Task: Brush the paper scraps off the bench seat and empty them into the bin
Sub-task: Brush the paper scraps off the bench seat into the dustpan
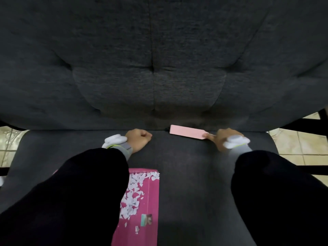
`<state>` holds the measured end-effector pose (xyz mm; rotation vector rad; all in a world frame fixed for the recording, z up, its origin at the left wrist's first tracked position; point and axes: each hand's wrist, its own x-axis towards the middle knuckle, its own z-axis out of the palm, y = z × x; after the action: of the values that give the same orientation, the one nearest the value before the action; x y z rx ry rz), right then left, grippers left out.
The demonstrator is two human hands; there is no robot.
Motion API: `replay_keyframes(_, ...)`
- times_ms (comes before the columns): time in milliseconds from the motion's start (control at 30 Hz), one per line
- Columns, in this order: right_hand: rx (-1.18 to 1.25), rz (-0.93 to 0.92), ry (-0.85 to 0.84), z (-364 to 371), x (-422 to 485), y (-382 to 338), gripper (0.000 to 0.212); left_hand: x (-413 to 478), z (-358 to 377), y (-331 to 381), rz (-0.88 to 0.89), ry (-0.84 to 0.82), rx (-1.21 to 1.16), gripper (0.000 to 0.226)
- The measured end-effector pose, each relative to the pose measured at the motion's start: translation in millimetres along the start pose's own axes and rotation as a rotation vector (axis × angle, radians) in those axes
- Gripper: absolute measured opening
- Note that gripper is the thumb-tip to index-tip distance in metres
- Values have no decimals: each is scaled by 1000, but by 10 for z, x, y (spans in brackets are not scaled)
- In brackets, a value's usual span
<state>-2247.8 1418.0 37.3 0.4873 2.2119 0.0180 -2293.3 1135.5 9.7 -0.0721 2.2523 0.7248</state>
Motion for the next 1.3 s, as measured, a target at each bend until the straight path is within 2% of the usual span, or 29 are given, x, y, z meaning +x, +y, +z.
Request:
replay_keyframes(133, -37, 121, 3, 63, -9, 631, 66, 47, 224, 176, 33, -30, 26, 26)
replay_keyframes(233, -66, 122, -9, 100, -148, 1009, 44, 65, 348, 202, 43, -44, 52, 30)
replay_keyframes(267, -53, 138, -32, 114, -191, 1086, 44, 77, 367, 177, 40, -45, 62, 32)
replay_keyframes(367, 147, 247, -22, 156, -350, 1378, 81, 101, 429, 157, 42, -59, 120, 39)
replay_keyframes(467, 262, 256, -15, 145, -548, 1521, 81, 108, 446, 128, 52, -51, 179, 42)
replay_keyframes(567, 227, 122, 1, 86, -688, 1271, 83, 99, 389, 50, 33, -10, 225, 46)
replay_keyframes(667, 156, -73, 46, 45, -592, 699, 113, 78, 283, -89, 19, -19, 330, 57)
replay_keyframes(700, 187, -104, 98, 27, -536, 486, 112, 66, 259, -130, 19, -33, 348, 60)
replay_keyframes(833, 138, -231, 223, -90, -419, -471, 80, -8, 244, -228, 51, -66, 372, 60)
replay_keyframes(933, 84, -305, 215, -103, -326, -1029, 71, -15, 245, -254, 73, -69, 424, 57)
replay_keyframes(1034, 42, -294, 165, -59, -257, -1355, 63, -37, 213, -259, 67, -68, 432, 53)
replay_keyframes(1167, 46, -244, 88, 30, -233, -1198, 61, -92, 221, -268, 73, -16, 415, 47)
replay_keyframes(1300, 84, -94, 80, 80, -143, -406, 65, -108, 245, -231, 99, -46, 426, 49)
